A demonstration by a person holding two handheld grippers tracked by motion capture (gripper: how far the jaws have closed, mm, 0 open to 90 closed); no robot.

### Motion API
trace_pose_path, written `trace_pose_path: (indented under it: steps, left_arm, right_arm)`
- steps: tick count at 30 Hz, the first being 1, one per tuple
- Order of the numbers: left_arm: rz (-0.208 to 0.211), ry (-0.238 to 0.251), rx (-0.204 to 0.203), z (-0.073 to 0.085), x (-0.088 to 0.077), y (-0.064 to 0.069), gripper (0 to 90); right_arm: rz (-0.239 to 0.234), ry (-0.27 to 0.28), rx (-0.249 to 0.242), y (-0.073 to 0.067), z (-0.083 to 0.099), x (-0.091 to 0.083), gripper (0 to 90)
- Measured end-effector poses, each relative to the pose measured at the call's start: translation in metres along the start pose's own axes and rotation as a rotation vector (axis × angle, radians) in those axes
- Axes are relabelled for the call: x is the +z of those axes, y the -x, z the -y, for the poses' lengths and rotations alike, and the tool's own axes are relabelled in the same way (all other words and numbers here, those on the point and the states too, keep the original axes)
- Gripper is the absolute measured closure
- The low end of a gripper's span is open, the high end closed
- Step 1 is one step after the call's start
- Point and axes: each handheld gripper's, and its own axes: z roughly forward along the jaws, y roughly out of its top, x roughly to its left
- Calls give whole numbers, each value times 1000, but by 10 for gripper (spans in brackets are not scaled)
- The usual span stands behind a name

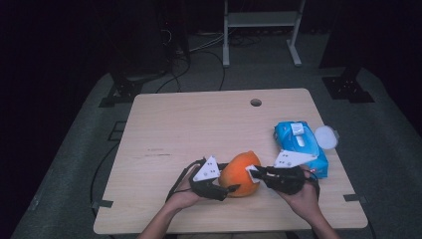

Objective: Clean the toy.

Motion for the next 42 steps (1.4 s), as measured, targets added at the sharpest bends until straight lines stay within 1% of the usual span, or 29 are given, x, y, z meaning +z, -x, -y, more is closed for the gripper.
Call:
trace_pose_path:
  steps: [1,3,4,5,6,8,9,10,11,13,14,15,16,18,20,21,22,23,25,26,28,29,31,33,34,35,37,39,42]
  left_arm:
    - [9,8,-42,1,-1,-3,185]
    - [25,26,-161,2,-2,-7,115]
    - [25,21,-188,2,-2,-8,101]
    - [18,13,-194,2,-2,-9,106]
    - [21,14,-187,3,-2,-8,142]
    - [-7,26,-143,3,-1,-4,234]
    - [-9,27,-124,2,-1,-2,265]
    - [-19,24,-85,1,-1,1,285]
    - [-20,19,-55,0,0,4,295]
    - [-21,5,33,-3,2,12,301]
    - [-25,-4,72,-4,4,16,306]
    - [-32,-15,99,-5,4,18,311]
    - [-34,-14,98,-5,3,18,314]
    - [-24,-7,89,-4,2,15,324]
    - [-16,-6,97,-3,1,15,324]
    - [-13,-7,98,-3,1,15,323]
    - [-9,-9,98,-3,1,14,320]
    - [-5,-5,87,-2,1,13,310]
    - [0,-9,61,-2,1,9,269]
    - [2,-8,49,-2,1,7,247]
    - [-1,-11,25,-1,-1,3,214]
    - [-4,-15,13,-1,-3,1,207]
    - [-26,-18,-30,1,-7,-6,198]
    - [-38,-21,-59,4,-12,-12,198]
    - [-51,-18,-82,5,-14,-15,199]
    - [-57,-17,-94,5,-15,-16,202]
    - [-46,-19,-108,6,-15,-17,199]
    - [-13,-8,-111,6,-13,-15,189]
    - [4,-2,-120,3,-11,-12,173]
  right_arm:
    - [-13,-10,10,0,3,6,810]
    - [-23,-17,10,-2,3,11,810]
    - [-21,-18,1,-4,2,12,810]
    - [-12,-23,-7,-7,1,13,810]
    - [-4,-25,-21,-9,1,14,810]
    - [10,-28,-23,-11,0,13,811]
    - [17,-16,-26,-12,0,12,812]
    - [25,-6,-34,-14,-1,11,812]
    - [25,9,-59,-20,-3,10,812]
    - [-27,32,-77,-29,-7,10,811]
    - [-28,28,-108,-35,-9,13,811]
    - [-18,21,-138,-39,-10,15,812]
    - [-12,22,-149,-40,-11,16,813]
    - [0,35,-132,-34,-12,14,813]
    - [43,46,-110,-23,-12,8,813]
    - [80,49,-87,-14,-11,5,812]
    - [99,44,-69,-7,-9,3,811]
    - [115,35,-40,4,-5,2,810]
    - [112,21,5,16,2,2,810]
    - [96,17,30,18,5,2,811]
    - [84,14,29,16,5,2,812]
    - [81,9,13,12,3,2,812]
    - [71,2,1,6,2,4,812]
    - [74,-7,-13,1,3,7,813]
    - [70,-8,-15,-1,3,7,813]
    - [66,-11,-14,-1,2,7,813]
    - [65,-12,-8,-2,3,8,814]
    - [68,-18,-9,-3,4,9,814]
    - [71,-23,-11,-6,3,9,814]
